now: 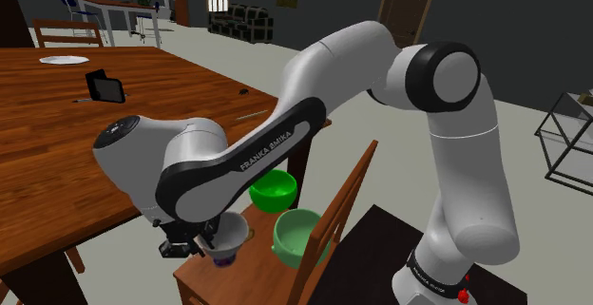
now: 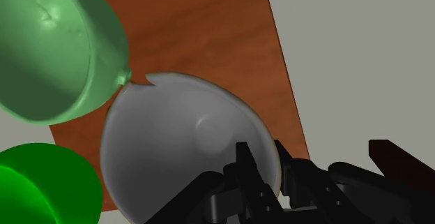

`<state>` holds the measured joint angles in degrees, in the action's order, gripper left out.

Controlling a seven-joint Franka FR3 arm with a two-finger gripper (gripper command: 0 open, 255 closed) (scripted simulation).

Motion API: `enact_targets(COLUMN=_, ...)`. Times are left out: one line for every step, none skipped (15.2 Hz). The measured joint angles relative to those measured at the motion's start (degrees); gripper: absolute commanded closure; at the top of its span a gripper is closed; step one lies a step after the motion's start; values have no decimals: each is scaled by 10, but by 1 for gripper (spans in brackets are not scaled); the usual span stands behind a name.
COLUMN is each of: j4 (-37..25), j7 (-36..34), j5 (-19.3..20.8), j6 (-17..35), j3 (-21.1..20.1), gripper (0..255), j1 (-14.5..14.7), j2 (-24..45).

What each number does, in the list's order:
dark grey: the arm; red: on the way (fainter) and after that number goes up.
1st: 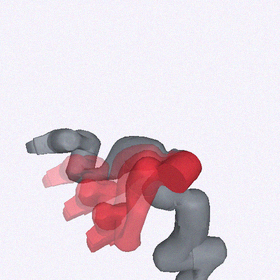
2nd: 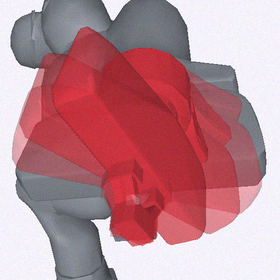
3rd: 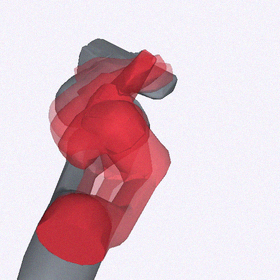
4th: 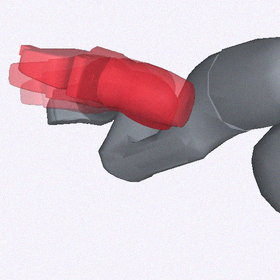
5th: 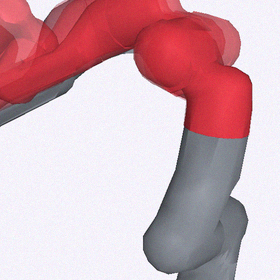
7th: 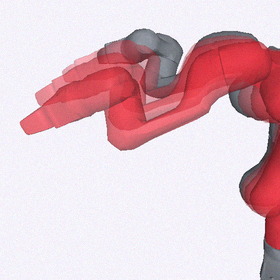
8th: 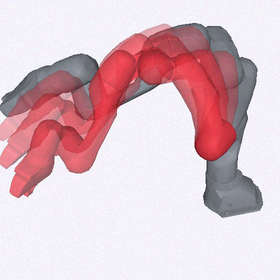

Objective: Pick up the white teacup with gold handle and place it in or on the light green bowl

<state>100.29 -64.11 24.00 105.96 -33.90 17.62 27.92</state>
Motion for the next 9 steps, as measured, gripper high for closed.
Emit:
enact_targets(j4=-2, j7=3, j5=-2, j6=-5, j3=-1, gripper=255, j1=-1, j2=-4)
enact_targets(j4=-3, j7=4, j5=-5, j6=-9, j3=-2, gripper=255, j1=-2, j2=-8)
enact_targets(j4=-7, j7=8, j5=-7, j6=-15, j3=-3, gripper=255, j1=-3, j2=-11)
enact_targets(j4=-10, j7=9, j5=-9, j6=-21, j3=-4, gripper=255, j1=-4, j2=-15)
enact_targets(j4=-13, j7=10, j5=-12, j6=-27, j3=-6, gripper=255, j1=-3, j2=-18)
enact_targets(j4=-18, j7=12, j5=-14, j6=-34, j3=-7, gripper=255, j1=-3, j2=-21)
enact_targets(j4=-19, j7=15, j5=-17, j6=-39, j3=-8, gripper=255, j1=-5, j2=-26)
enact_targets(j4=-21, j7=17, j5=-19, j6=-44, j3=-10, gripper=255, j1=-6, j2=-30)
enact_targets(j4=-28, j7=19, j5=-21, j6=-52, j3=-10, gripper=255, j1=-5, j2=-31)
